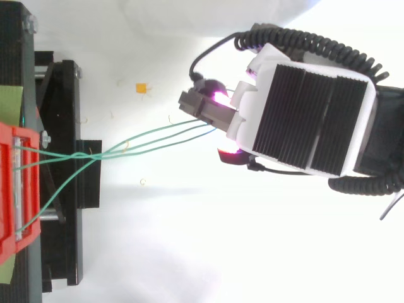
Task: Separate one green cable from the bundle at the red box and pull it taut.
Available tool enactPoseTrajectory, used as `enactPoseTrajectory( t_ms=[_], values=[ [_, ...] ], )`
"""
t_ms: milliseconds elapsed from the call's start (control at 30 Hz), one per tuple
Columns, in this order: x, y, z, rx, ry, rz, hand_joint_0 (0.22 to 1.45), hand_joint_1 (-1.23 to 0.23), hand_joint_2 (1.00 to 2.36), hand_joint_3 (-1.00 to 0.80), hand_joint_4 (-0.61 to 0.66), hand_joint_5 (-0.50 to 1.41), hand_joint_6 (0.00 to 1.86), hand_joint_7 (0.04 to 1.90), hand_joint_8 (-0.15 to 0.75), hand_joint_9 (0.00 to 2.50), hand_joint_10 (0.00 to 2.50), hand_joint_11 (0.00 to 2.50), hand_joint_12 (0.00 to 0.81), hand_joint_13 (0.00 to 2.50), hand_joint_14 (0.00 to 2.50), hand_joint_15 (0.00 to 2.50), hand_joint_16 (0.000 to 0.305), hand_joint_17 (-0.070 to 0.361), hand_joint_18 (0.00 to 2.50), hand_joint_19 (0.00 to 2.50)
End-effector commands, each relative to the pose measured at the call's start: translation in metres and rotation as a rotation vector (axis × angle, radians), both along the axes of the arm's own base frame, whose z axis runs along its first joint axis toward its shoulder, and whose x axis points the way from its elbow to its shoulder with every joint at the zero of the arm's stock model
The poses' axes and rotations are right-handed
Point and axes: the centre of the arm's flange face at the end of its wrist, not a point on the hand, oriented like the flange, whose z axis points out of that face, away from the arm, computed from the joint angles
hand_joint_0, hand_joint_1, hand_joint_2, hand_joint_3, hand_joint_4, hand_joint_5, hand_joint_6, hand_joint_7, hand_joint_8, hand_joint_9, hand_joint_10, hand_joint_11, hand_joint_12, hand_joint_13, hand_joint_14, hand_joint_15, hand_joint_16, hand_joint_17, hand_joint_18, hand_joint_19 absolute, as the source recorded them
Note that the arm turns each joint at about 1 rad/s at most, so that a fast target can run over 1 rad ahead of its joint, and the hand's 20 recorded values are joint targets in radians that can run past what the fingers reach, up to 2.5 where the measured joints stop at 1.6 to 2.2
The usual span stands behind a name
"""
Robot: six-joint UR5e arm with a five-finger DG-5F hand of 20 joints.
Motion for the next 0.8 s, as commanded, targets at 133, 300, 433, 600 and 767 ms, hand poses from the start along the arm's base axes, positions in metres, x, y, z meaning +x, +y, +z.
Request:
enactPoseTrajectory(
  t_ms=[133, 300, 433, 600, 767],
  values=[
    [-0.001, 0.006, 0.003, -0.167, 0.027, -0.032, 0.73, -0.74, 1.01, -0.28, 0.05, 0.13, 0.5, 1.33, 0.211, 1.82, 0.01, 0.25, 0.407, 1.18, 0.02, 0.53, 0.044, 0.1, 0.79, 0.6],
    [-0.001, 0.01, 0.001, -0.215, 0.04, -0.023, 0.73, -0.74, 1.01, -0.28, 0.05, 0.13, 0.5, 1.32, 0.218, 1.82, 0.01, 0.25, 0.408, 1.17, 0.02, 0.53, 0.044, 0.1, 0.79, 0.59],
    [-0.001, 0.014, 0.002, -0.243, 0.046, -0.008, 0.72, -0.74, 1.01, -0.28, 0.05, 0.13, 0.5, 1.32, 0.218, 1.82, 0.01, 0.23, 0.409, 1.18, 0.02, 0.53, 0.044, 0.1, 0.79, 0.59],
    [-0.001, 0.019, 0.003, -0.299, 0.061, 0.019, 0.73, -0.74, 1.01, -0.28, 0.05, 0.13, 0.5, 1.32, 0.214, 1.82, 0.01, 0.24, 0.408, 1.18, 0.02, 0.53, 0.044, 0.1, 0.8, 0.59],
    [0.004, 0.021, 0.018, -0.348, 0.045, 0.038, 0.73, -0.74, 1.01, -0.28, 0.05, 0.13, 0.5, 1.32, 0.213, 1.82, 0.01, 0.25, 0.409, 1.18, 0.02, 0.53, 0.044, 0.099, 0.8, 0.6]
  ],
)
